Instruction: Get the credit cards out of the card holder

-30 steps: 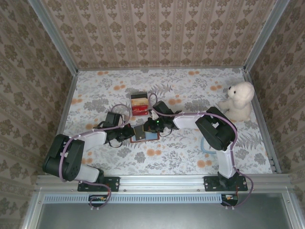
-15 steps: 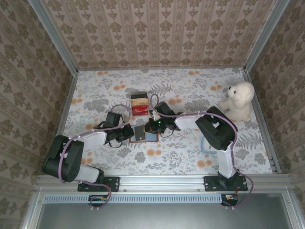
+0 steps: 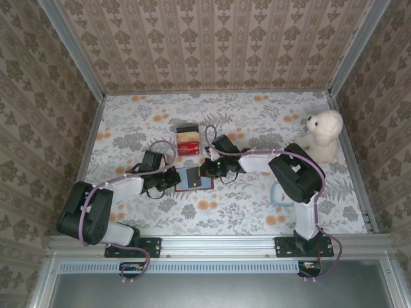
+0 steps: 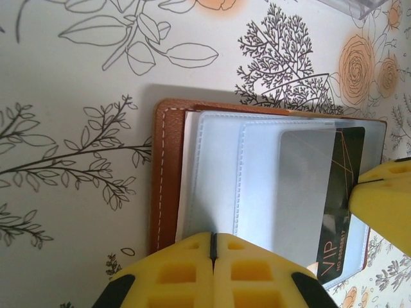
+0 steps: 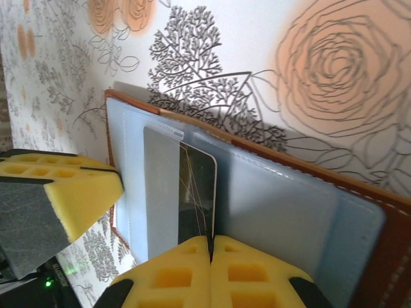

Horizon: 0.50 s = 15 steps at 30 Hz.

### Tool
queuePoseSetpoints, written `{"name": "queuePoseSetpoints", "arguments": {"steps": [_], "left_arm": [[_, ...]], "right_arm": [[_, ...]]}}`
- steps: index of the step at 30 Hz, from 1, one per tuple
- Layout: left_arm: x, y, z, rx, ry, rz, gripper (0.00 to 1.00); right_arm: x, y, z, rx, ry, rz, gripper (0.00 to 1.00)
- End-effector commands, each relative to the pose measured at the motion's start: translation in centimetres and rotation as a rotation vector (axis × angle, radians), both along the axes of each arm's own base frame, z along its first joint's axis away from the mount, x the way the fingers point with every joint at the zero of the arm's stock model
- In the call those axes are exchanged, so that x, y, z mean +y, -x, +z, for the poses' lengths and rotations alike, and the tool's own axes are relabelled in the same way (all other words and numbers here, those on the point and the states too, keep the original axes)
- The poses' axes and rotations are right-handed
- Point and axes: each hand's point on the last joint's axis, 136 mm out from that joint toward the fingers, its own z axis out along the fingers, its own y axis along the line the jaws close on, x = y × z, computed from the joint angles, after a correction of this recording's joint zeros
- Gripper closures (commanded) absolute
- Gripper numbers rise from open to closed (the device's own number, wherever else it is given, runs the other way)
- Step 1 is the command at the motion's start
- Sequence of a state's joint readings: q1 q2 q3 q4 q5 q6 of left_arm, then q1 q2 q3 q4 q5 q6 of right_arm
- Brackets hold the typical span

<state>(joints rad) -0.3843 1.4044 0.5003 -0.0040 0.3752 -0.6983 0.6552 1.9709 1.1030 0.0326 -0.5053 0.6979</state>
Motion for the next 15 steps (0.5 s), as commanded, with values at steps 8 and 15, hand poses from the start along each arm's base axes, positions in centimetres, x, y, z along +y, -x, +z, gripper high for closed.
{"name": "queuePoseSetpoints", "arguments": {"steps": [8, 15], "left_arm": [[1.2, 1.0, 1.1, 0.002, -0.017, 0.007, 0.94], [0.1, 0.1, 4.7, -0.072, 0.106, 0.014, 0.5]], "right_arm": [[-1.6, 0.0, 1.7, -0.03, 0.0, -0.028, 1.0], [-2.9, 0.3, 4.3, -0.069, -0.06, -0.044, 1.0]]}}
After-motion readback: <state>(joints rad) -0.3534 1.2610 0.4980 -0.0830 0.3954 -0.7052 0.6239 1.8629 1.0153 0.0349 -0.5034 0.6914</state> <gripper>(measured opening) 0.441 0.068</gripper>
